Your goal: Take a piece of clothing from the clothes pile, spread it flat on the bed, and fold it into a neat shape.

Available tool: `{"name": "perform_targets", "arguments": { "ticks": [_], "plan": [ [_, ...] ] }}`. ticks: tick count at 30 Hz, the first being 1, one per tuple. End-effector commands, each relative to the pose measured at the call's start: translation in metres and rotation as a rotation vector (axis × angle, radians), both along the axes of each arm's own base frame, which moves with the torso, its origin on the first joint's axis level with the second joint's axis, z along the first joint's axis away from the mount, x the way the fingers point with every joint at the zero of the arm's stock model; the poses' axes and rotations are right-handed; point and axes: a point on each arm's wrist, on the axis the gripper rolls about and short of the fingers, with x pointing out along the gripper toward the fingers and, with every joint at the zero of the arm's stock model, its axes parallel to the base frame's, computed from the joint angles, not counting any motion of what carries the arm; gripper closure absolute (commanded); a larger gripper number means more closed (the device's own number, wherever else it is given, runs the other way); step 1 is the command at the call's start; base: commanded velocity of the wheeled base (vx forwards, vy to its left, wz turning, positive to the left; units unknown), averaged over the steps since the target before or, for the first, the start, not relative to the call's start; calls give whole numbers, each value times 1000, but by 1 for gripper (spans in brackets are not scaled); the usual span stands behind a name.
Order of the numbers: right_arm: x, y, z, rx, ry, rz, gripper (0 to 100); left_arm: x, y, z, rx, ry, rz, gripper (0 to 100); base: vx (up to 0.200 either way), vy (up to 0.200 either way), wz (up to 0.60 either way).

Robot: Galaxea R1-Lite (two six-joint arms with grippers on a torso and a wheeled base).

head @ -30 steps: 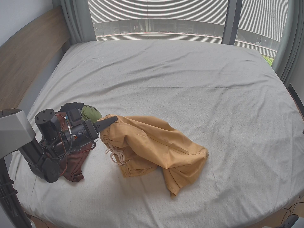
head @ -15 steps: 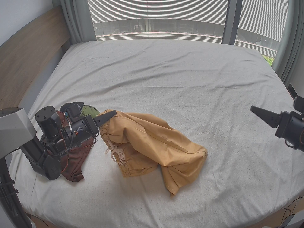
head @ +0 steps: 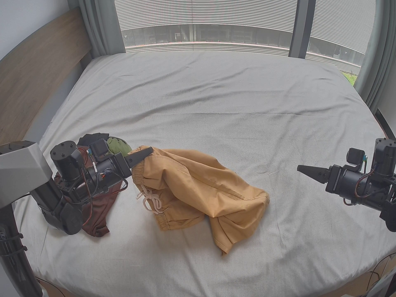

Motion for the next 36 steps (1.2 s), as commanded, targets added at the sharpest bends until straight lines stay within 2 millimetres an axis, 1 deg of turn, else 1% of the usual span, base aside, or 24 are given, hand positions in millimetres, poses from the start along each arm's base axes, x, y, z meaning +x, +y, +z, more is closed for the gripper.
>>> {"name": "perform_targets", "arguments": {
  "ticks": [1, 5, 7, 13, 14, 15, 19, 23, 27, 29, 36],
  "plan": [
    [11, -8, -24, 20, 116, -15, 0, 4, 0, -7, 5, 13, 8, 100, 0, 0, 0],
    [16, -7, -34, 44, 173, 4, 0, 4, -1, -6, 5, 11, 10, 100, 0, 0, 0],
    [20, -5, -44, 42, 208, 8, 0, 4, 0, -6, 4, 10, 13, 100, 0, 0, 0],
    [34, -2, -69, 41, 226, 7, 0, 4, 0, -5, 4, 8, 13, 100, 0, 0, 0],
    [34, -2, -69, 41, 226, 7, 0, 4, 0, -5, 4, 8, 13, 100, 0, 0, 0],
    [37, -1, -76, 47, 232, 4, 0, 4, 0, -5, 4, 8, 11, 100, 0, 0, 0],
    [45, 1, -91, 59, 258, 1, 0, 4, 0, -6, 3, 11, 13, 100, 0, 0, 0],
    [52, 4, -113, 62, 291, 13, 0, 4, 0, -6, 3, 11, 13, 100, 0, 0, 0],
    [55, 6, -123, 62, 302, 16, 0, 4, 0, -6, 3, 9, 13, 100, 0, 0, 0],
    [57, 9, -132, 84, 321, 16, 0, 5, 0, -5, 3, 8, 14, 100, 0, 0, 0],
    [63, 21, -149, 147, 327, 22, 0, 7, 3, -6, 3, 5, 25, 100, 0, 0, 0]
  ]
}}
